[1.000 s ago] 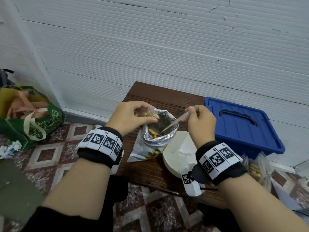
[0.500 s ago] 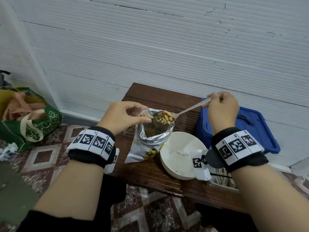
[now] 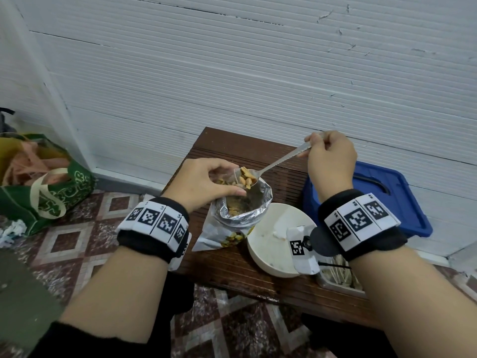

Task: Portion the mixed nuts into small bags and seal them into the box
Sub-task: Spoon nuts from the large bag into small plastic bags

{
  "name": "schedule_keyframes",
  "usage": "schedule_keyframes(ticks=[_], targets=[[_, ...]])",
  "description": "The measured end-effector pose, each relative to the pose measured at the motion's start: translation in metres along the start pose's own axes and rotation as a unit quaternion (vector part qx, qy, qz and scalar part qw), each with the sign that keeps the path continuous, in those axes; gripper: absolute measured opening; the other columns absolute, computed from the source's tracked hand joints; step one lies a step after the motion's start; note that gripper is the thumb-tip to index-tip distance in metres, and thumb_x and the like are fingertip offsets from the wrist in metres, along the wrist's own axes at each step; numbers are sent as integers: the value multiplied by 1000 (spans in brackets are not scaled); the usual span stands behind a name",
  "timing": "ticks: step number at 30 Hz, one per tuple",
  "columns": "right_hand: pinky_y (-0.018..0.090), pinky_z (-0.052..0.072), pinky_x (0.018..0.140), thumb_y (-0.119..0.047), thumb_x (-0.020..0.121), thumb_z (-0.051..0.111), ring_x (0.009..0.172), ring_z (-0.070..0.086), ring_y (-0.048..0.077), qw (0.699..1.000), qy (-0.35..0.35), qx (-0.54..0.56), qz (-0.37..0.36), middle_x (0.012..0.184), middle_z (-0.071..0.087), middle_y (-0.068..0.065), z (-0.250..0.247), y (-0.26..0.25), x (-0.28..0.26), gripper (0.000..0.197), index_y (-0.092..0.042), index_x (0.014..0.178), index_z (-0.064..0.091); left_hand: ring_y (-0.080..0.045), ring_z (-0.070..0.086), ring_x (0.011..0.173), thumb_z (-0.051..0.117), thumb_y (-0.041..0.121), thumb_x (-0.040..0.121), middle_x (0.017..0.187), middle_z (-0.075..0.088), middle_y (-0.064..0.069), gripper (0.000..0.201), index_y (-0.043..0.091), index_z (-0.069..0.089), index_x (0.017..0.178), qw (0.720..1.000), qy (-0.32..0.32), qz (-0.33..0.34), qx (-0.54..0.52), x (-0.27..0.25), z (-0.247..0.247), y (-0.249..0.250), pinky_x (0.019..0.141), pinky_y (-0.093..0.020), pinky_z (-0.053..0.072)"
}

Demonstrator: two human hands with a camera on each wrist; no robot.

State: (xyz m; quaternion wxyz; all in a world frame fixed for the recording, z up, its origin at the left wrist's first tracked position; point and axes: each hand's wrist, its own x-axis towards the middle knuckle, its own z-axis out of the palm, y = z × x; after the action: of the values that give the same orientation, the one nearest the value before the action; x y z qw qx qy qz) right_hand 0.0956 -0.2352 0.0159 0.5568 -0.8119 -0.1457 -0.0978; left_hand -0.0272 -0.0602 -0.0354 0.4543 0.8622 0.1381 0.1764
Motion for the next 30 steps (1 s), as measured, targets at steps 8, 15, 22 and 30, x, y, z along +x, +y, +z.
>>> schedule_keyframes(ticks=[8, 15, 22, 30], targets=[[2, 39, 63, -17, 98, 48, 60, 56, -11, 998, -12, 43, -37, 61, 61, -10, 4, -5, -6, 19, -13, 90, 64, 11, 60, 85, 88, 38, 58, 88, 68, 20, 50, 30, 71, 104, 1000, 8, 18, 14, 0, 6, 5, 73, -4, 44], [30, 51, 77, -15, 96, 54, 75, 65, 21, 976, -36, 135, -164, 74, 65, -11, 0, -18, -16, 16, -24, 88, 65, 3, 61, 89, 82, 40, 65, 94, 68, 17, 31, 34, 68, 92, 998, 56, 15, -15, 2, 11, 7, 76, -9, 47], [20, 50, 80, -15, 98, 52, 76, 65, 9, 964, 52, 195, -175, 81, 66, 1, -13, -17, -8, 14, -16, 94, 65, 0, 64, 89, 75, 49, 64, 91, 69, 13, 40, 25, 72, 96, 991, 99, -18, -85, 3, 1, 5, 79, -15, 50], [17, 42, 66, -25, 95, 57, 61, 53, -5, 993, 53, 53, -93, 63, 57, -16, -5, 7, -18, 19, -28, 76, 63, 17, 58, 73, 77, 36, 73, 82, 65, 19, 13, 35, 65, 79, 984, 141, -15, -103, 0, -9, 8, 67, 0, 43]])
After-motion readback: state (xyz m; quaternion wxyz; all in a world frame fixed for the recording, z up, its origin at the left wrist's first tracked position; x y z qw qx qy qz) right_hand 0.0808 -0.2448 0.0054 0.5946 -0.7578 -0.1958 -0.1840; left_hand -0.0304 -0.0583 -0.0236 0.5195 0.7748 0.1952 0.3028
